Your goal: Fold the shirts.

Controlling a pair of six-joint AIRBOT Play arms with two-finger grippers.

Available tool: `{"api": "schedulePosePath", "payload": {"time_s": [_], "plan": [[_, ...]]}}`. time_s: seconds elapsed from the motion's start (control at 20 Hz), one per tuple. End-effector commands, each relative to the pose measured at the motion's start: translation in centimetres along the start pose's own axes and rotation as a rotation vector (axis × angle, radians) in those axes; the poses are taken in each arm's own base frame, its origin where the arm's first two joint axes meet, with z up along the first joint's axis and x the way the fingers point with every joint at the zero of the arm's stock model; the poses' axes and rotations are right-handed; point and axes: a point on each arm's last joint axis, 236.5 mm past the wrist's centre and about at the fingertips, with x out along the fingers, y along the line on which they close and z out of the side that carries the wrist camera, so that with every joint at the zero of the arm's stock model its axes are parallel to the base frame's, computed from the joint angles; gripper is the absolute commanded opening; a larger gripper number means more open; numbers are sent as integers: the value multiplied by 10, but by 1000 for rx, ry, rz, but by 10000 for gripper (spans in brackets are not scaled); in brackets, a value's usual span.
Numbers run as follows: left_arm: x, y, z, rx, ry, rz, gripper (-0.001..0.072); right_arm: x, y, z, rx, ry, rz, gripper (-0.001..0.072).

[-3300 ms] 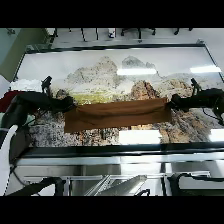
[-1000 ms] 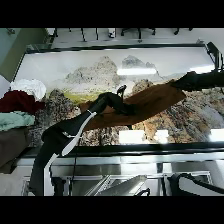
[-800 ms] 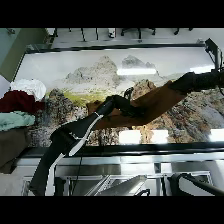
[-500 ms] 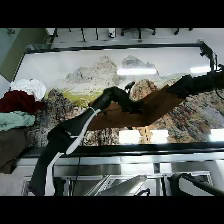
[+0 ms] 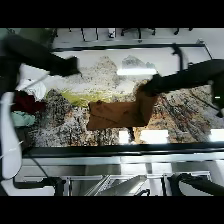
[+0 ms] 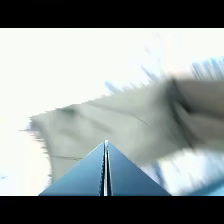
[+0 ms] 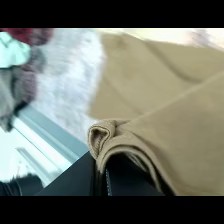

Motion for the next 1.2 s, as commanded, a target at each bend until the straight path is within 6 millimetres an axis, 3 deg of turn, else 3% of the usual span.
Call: {"api": "schedulePosePath", "payload": {"time_s": [0.0,0.05,0.1,0.15,0.2,0.25,0.3,0.35,0.5,0.55,0.6,0.65,0.75,0.85,0.95,1.05,1.15], "plan": [[-122,65,10,-83,-214,187,17,131,61,0,-67,-123,50,21],[-138,75,7,-108,-239,208,17,182,71,-16,-84,-146,47,23],[-147,82,2,-128,-261,226,17,230,74,-39,-100,-156,33,131],[-152,89,-2,-142,-277,239,17,267,71,-64,-111,-137,18,436],[-153,94,-7,-148,-289,248,17,291,63,-86,-109,-81,5,587],[-150,96,-12,-145,-294,251,17,297,54,-97,-98,-16,-3,587],[-146,98,-19,-137,-293,253,17,288,44,-95,-88,27,-10,587],[-143,99,-26,-134,-284,254,17,267,32,-78,-70,42,-17,587],[-132,98,-38,-134,-286,243,17,170,-14,-9,-45,-1,-80,589],[-130,99,-41,-136,-288,243,17,137,-33,6,-39,-9,-116,655],[-128,100,-44,-140,-284,244,17,103,-56,15,-17,-7,-163,710],[-127,100,-47,-143,-278,244,17,75,-83,17,16,8,-218,710],[-126,100,-49,-144,-268,243,17,36,-138,3,116,77,-316,710],[-126,100,-50,-145,-262,243,17,27,-177,-24,218,139,-351,710],[-125,97,-50,-148,-261,229,17,40,-203,-54,276,212,-351,710],[-123,88,-49,-155,-266,184,17,66,-207,-74,317,276,-276,710],[-123,84,-48,-157,-266,167,17,93,-201,-78,351,289,-169,709]]}}
